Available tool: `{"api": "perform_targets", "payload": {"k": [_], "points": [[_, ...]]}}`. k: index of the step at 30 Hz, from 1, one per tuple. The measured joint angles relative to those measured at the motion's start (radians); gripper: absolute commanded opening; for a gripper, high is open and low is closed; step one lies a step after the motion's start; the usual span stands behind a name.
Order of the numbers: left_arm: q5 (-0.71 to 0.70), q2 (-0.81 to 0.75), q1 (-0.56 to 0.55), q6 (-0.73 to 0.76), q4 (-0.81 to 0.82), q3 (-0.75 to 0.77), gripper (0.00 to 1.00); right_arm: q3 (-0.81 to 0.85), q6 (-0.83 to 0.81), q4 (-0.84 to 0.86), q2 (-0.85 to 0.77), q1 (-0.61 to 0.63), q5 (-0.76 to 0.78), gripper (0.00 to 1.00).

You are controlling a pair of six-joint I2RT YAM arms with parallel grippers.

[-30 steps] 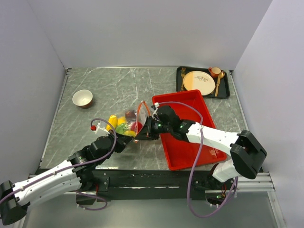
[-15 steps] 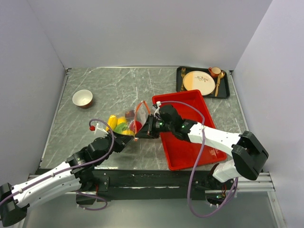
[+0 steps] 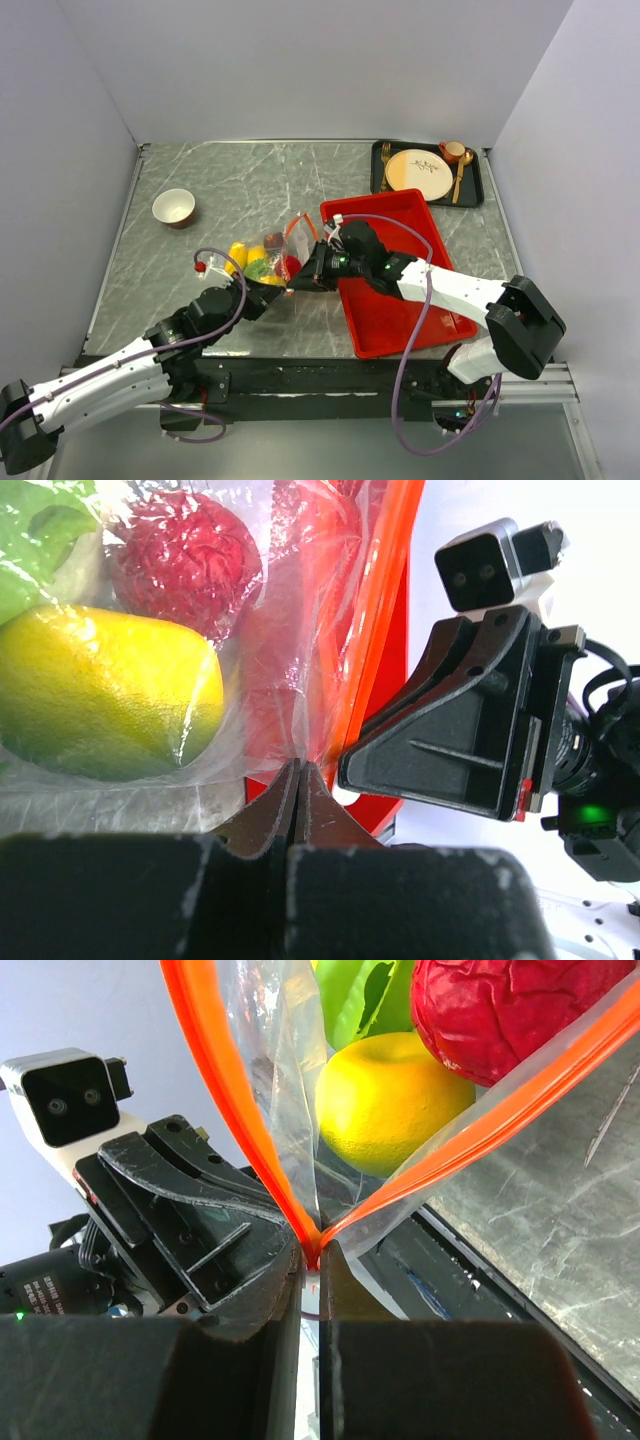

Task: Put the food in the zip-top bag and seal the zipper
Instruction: Zip the zipper food storage bag at the center of the board.

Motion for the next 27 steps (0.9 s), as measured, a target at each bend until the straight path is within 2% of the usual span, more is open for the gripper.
{"api": "perform_targets", "payload": {"k": [14, 27], "points": [[0.045, -0.068, 0.003, 0.027, 0.008, -0.04, 0.01, 0.0, 0.0, -0.01, 0.0, -0.011, -0.009, 0.09], [0.103, -0.055, 0.003, 0.051, -0.005, -0.043, 0.01, 0.0, -0.001, -0.014, 0.0, -0.027, 0.023, 0.09]]}}
